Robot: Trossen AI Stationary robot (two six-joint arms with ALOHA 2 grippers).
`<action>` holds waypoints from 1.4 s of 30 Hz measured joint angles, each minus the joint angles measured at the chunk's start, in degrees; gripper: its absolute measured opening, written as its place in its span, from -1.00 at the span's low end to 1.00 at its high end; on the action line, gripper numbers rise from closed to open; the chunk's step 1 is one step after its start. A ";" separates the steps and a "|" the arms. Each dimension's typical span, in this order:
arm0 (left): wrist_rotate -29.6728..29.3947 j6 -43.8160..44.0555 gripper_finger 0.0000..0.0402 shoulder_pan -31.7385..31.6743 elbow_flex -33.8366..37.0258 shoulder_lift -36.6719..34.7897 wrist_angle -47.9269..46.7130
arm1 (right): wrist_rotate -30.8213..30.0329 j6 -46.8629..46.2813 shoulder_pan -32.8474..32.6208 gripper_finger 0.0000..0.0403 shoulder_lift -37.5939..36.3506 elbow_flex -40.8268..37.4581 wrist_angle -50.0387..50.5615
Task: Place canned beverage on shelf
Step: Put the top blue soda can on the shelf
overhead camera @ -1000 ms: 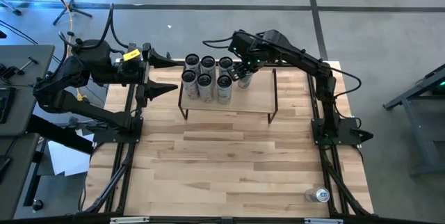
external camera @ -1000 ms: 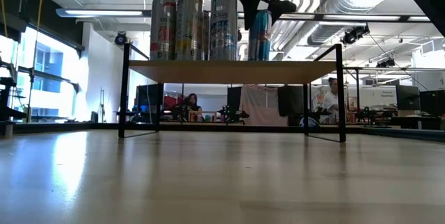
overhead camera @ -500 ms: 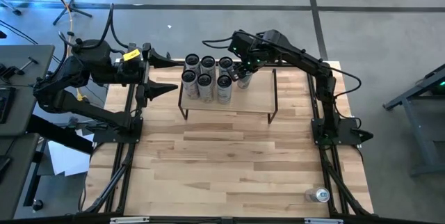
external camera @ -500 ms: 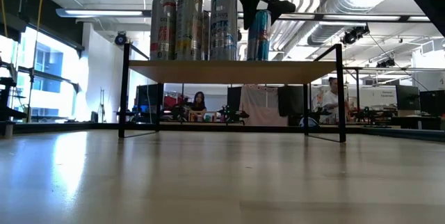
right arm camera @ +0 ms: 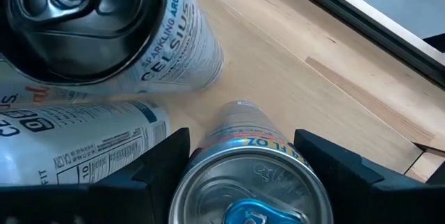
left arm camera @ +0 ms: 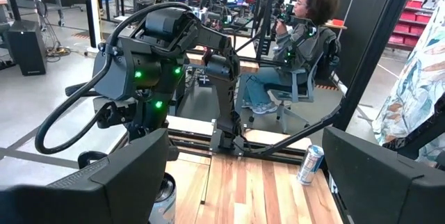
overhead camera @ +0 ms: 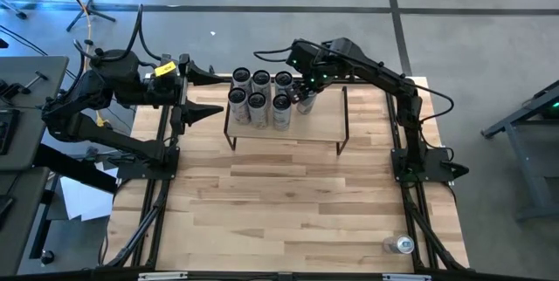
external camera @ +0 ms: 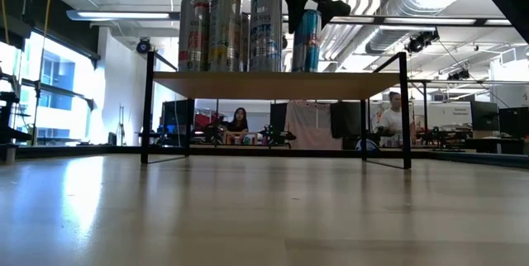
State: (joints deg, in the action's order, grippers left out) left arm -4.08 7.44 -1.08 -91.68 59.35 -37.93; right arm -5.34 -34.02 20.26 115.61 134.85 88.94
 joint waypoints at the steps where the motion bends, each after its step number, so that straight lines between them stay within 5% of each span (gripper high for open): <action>1: 0.00 0.00 0.75 0.00 0.00 0.00 0.00 | -0.01 0.00 0.01 0.17 0.00 0.00 0.08; 42: 0.01 0.02 0.75 0.00 0.00 0.02 -0.48 | -1.16 3.50 0.39 0.33 -0.15 0.00 -0.74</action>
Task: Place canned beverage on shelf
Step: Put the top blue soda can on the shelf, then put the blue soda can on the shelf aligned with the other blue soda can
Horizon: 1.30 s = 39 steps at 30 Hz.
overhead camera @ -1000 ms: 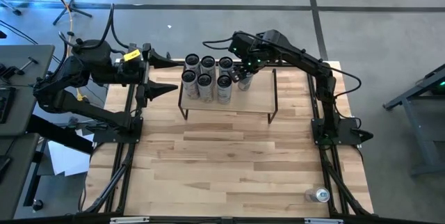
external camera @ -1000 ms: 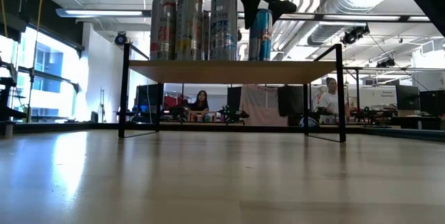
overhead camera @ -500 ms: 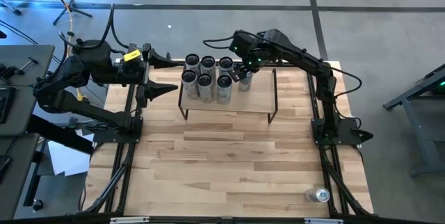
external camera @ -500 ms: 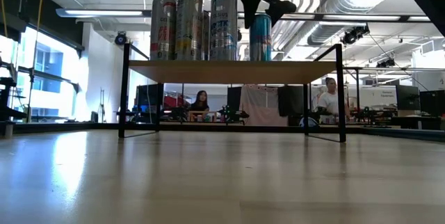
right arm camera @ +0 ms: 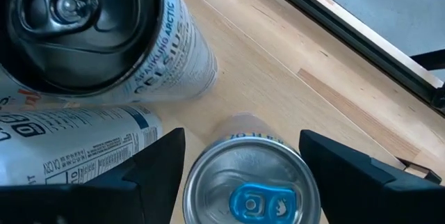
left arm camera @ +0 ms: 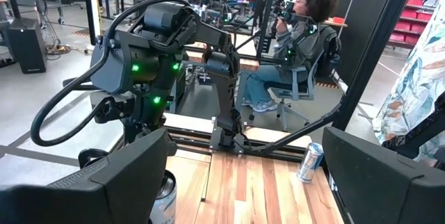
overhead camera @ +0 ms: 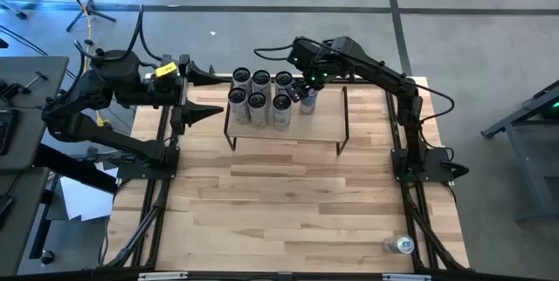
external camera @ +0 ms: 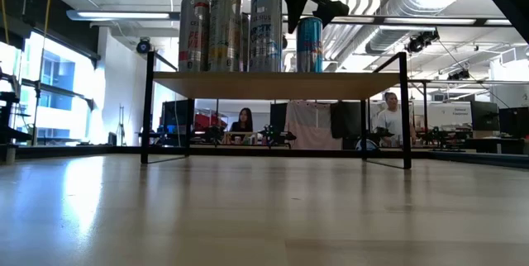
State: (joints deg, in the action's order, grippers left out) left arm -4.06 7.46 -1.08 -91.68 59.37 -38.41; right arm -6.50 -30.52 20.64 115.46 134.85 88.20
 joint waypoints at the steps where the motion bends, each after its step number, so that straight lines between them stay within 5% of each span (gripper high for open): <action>1: 0.01 0.00 0.75 0.00 0.00 0.00 0.00 | 0.00 0.08 0.00 0.33 0.00 0.00 -0.19; 39: 0.01 -0.01 0.75 0.00 0.02 0.00 -0.36 | -0.35 6.82 5.01 0.33 -6.01 0.15 -7.15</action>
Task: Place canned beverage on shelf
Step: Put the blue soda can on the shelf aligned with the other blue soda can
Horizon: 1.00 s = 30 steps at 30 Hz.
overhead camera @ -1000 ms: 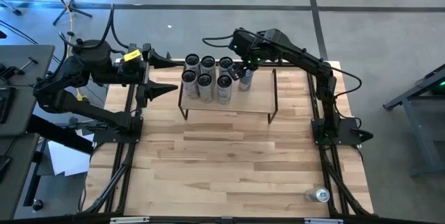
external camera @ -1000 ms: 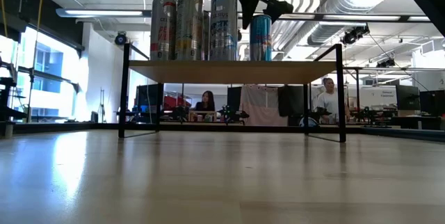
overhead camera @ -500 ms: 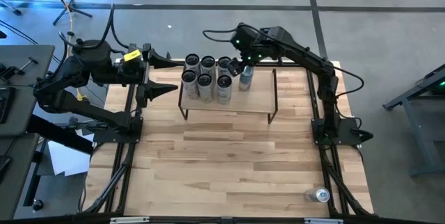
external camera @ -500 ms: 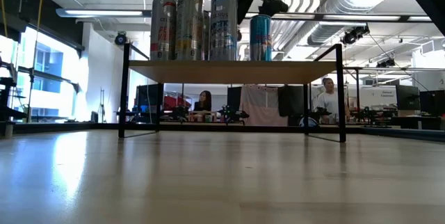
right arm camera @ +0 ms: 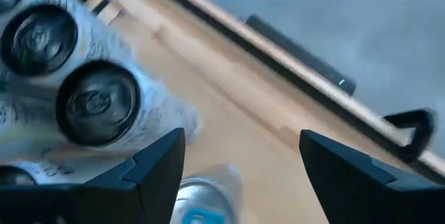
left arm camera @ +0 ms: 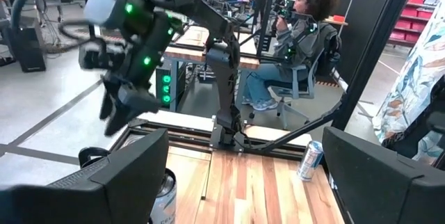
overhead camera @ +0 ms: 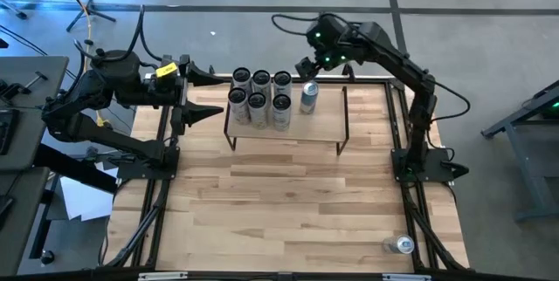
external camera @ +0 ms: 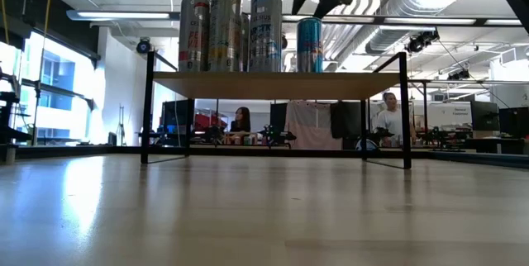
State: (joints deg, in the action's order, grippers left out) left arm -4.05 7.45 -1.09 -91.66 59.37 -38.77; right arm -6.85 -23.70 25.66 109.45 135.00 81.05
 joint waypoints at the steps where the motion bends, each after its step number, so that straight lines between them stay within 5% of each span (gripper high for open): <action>1: 0.00 0.00 0.75 0.00 0.00 0.00 -0.01 | -0.58 0.40 0.00 0.33 -0.55 0.00 -0.37; 16: 0.78 1.55 0.75 -0.01 0.00 -0.02 -0.03 | 2.93 8.20 -9.61 0.33 -10.56 -0.02 -1.20; 25: -0.10 3.49 0.75 -0.01 0.00 -0.02 0.00 | -1.89 12.43 -14.17 0.33 -11.29 -0.07 -0.58; 30: -0.22 3.55 0.75 0.01 0.00 -0.02 -0.01 | 3.99 5.51 -14.16 0.33 -11.28 -0.07 0.55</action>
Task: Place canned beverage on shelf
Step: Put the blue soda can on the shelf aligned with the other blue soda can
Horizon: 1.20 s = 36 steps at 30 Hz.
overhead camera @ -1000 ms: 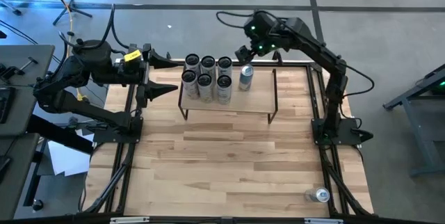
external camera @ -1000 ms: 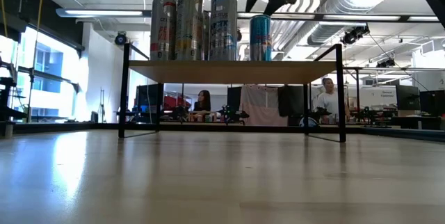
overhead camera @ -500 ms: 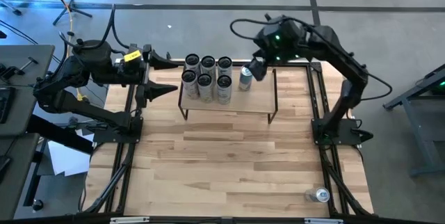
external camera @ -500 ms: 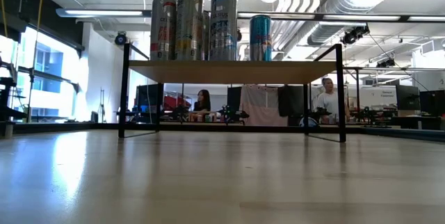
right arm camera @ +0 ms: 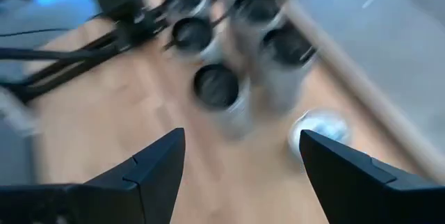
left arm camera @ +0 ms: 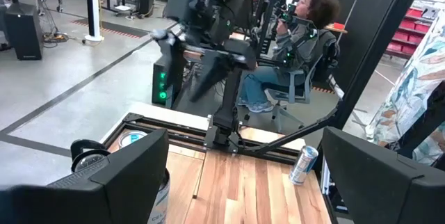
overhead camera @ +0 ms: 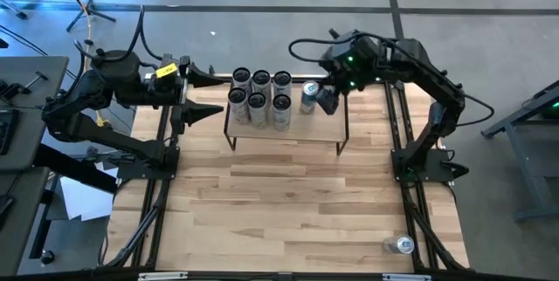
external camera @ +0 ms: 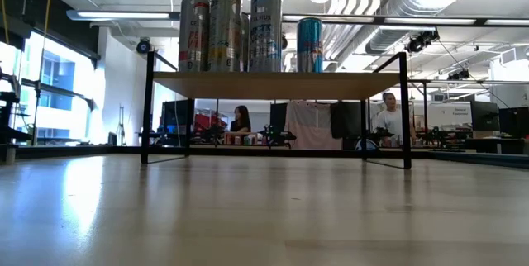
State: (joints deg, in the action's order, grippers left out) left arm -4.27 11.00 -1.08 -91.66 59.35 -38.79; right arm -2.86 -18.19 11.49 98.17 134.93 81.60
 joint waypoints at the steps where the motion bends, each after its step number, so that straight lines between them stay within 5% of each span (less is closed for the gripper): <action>1: 0.02 0.00 0.75 -0.02 0.00 0.00 0.00 | 3.25 -1.82 0.04 0.33 0.00 0.00 1.46; 6: 0.00 -0.02 0.75 -0.02 0.00 0.00 -0.04 | 16.22 -10.20 -4.95 0.33 -0.46 -2.12 8.05; 14: 0.04 -0.13 0.75 -0.01 0.00 0.02 -1.20 | 9.42 -29.24 -22.11 0.33 -2.29 -19.78 8.17; 26: 0.22 -0.11 0.75 0.00 0.00 0.00 -2.58 | 38.46 -52.45 -46.38 0.27 -5.66 -54.50 6.29; 36: 0.24 -0.09 0.75 0.00 0.00 0.00 -2.58 | 36.66 -78.65 -57.09 0.26 -6.43 -56.69 -1.96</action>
State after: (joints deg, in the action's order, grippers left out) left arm -4.03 10.92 -1.08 -91.66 59.35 -41.36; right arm 33.80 -96.85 -45.60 91.74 78.25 79.64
